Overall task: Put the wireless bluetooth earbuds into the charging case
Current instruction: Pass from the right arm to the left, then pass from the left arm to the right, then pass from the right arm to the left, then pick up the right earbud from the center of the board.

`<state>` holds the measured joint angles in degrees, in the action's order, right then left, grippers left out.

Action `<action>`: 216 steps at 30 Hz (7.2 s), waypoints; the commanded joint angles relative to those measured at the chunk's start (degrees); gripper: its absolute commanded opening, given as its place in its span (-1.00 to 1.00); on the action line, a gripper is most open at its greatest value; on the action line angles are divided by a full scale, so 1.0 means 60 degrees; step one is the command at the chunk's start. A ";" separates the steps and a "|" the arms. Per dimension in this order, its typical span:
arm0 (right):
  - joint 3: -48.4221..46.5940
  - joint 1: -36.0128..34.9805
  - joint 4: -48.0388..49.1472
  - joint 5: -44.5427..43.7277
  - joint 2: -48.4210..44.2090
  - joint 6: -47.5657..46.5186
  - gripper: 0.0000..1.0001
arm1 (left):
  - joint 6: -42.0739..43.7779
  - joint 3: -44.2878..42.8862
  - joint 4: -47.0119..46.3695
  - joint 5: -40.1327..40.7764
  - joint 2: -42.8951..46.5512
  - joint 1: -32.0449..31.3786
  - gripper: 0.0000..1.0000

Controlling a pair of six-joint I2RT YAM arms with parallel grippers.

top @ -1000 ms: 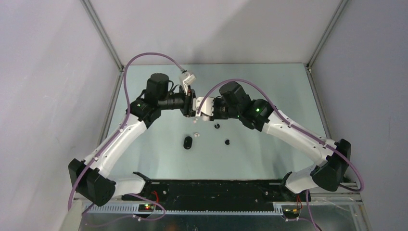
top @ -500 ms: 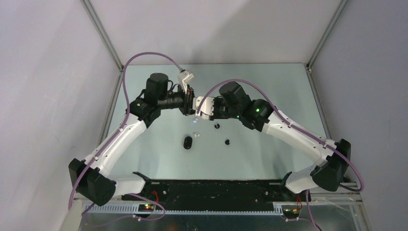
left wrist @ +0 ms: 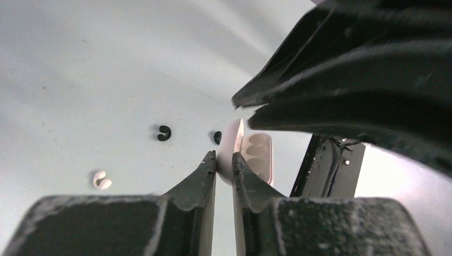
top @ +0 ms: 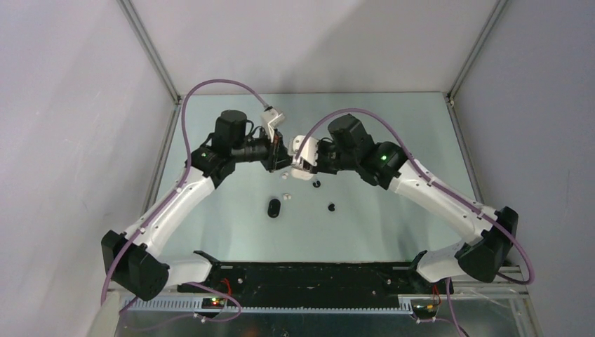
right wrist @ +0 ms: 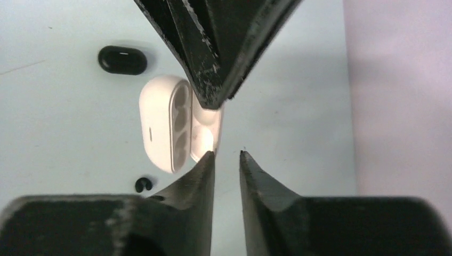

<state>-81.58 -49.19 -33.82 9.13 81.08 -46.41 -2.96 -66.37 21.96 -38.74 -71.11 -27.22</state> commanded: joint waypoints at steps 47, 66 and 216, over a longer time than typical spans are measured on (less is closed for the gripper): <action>-0.0026 0.2510 0.3775 0.8207 0.0992 0.9316 -0.11 | 0.4546 0.3297 -0.3866 0.2224 0.4811 -0.1080 -1.00; -0.0041 0.2154 0.3708 0.8369 0.0899 0.8454 -0.64 | 0.3823 0.3232 -0.3943 0.2504 0.4614 -0.1117 -1.00; -0.2522 0.0300 0.0820 0.2696 0.7237 0.0668 -0.24 | 0.0659 0.0773 0.2787 0.0729 0.3397 0.4919 -1.00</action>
<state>-94.63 -47.40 -29.32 26.85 123.72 -40.27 0.99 -61.45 39.64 -33.19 -51.83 1.89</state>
